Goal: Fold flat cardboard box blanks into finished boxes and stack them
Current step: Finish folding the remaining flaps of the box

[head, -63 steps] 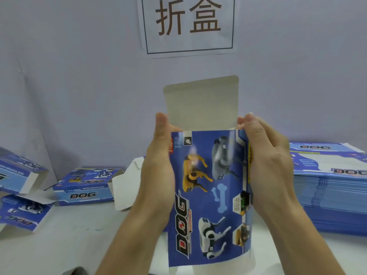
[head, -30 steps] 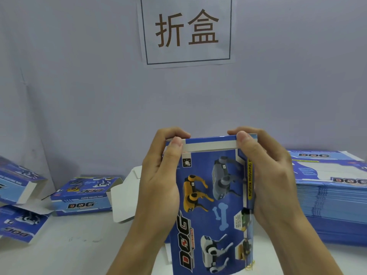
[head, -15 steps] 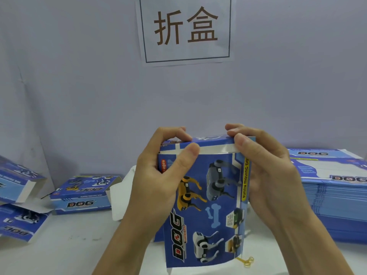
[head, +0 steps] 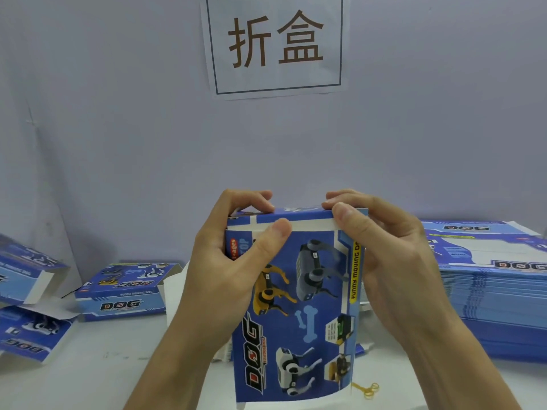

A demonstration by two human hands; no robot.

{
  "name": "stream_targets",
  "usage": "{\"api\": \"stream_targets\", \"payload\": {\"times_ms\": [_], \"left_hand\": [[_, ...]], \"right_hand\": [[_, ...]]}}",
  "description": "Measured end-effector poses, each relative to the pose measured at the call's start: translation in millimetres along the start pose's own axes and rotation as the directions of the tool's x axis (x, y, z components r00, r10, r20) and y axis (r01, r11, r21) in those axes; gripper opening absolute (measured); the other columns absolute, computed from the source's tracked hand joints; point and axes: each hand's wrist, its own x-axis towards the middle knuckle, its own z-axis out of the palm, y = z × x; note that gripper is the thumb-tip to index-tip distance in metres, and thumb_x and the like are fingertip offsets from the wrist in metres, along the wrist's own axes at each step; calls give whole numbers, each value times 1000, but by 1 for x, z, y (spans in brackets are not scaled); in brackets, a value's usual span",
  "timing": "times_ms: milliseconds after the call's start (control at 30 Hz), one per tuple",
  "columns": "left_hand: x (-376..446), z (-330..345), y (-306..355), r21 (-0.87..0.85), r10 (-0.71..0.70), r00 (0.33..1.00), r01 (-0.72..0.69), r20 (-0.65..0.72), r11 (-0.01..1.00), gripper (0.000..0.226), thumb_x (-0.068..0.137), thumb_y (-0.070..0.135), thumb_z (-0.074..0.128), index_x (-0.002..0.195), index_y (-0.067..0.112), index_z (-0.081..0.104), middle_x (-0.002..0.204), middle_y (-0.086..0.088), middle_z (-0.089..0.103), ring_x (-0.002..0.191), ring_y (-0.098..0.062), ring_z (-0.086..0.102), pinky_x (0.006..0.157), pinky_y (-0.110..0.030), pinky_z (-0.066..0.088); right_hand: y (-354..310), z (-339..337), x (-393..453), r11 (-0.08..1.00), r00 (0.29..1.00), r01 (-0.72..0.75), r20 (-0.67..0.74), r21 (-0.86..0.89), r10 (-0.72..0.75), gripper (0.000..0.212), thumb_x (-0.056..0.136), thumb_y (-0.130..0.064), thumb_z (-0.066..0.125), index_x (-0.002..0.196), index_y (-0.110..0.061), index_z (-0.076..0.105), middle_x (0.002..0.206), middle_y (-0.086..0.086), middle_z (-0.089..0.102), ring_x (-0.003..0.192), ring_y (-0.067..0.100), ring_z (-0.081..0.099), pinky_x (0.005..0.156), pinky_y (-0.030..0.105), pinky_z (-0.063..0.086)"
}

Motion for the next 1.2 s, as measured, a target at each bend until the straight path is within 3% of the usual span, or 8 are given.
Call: {"api": "stream_targets", "payload": {"times_ms": [100, 233, 400, 567, 700, 833, 1000, 1200], "left_hand": [[0, 2, 0, -29, -6, 1000, 6, -12, 1000, 18, 74, 41, 74, 87, 37, 63, 119, 15, 66, 90, -24, 75, 57, -28, 60], [1, 1, 1, -59, -13, 998, 10, -54, 998, 11, 74, 43, 69, 81, 34, 66, 121, 13, 68, 94, -25, 75, 58, -30, 60], [3, 3, -1, -91, -45, 997, 39, -67, 995, 11, 72, 42, 68, 71, 31, 68, 116, 13, 71, 90, -25, 75, 57, -31, 61], [0, 7, -5, -38, 17, 1000, -16, 8, 999, 16, 70, 41, 71, 86, 37, 71, 131, 20, 62, 105, -20, 72, 60, -34, 62], [-1, 8, -8, -55, 16, 1000, -15, 6, 998, 6, 71, 39, 69, 75, 36, 72, 123, 14, 68, 108, -25, 70, 61, -36, 63], [1, 6, -7, 14, 31, 1000, -31, 1, 999, 13, 69, 45, 68, 77, 35, 72, 125, 17, 66, 108, -18, 70, 64, -33, 63], [2, 7, -7, 71, 52, 998, -50, -23, 996, 15, 72, 48, 65, 84, 38, 69, 118, 22, 66, 90, -16, 75, 57, -26, 60], [4, 3, -8, 106, 73, 997, -71, -11, 992, 13, 73, 49, 65, 83, 42, 69, 116, 25, 65, 86, -14, 75, 56, -25, 60]], "right_hand": [[2, 2, -1, 999, 1000, -14, 13, 41, 14, 9, 81, -29, 76, 84, -20, 77, 92, -7, 74, 84, 18, 75, 64, 34, 60], [7, 0, 1, 999, 999, 22, 27, 35, -23, 16, 78, -36, 73, 84, -23, 80, 117, -2, 65, 103, 14, 70, 75, 33, 58], [15, -13, 0, 998, 992, 70, 102, -2, -70, 18, 81, -33, 69, 95, -24, 76, 127, -1, 60, 117, 19, 63, 75, 35, 58], [15, -18, 2, 981, 984, 171, 66, -93, -165, 15, 79, -33, 76, 93, -29, 76, 128, 0, 60, 119, 25, 62, 75, 36, 60], [17, -21, 2, 988, 991, 133, 36, -76, -131, 17, 75, -40, 83, 85, -27, 78, 126, 2, 61, 121, 31, 59, 74, 44, 60], [17, -20, 0, 988, 991, 136, 27, -70, -134, 29, 70, -51, 84, 84, -27, 79, 124, 2, 62, 120, 31, 60, 75, 43, 59], [24, -13, 1, 968, 975, 222, 8, -119, -222, 15, 87, -26, 71, 98, -32, 78, 132, 4, 62, 123, 31, 60, 87, 49, 57], [24, -10, -2, 986, 987, 161, -5, -37, -161, 13, 85, -23, 66, 84, -19, 79, 124, 6, 67, 112, 27, 66, 71, 33, 59]]}}
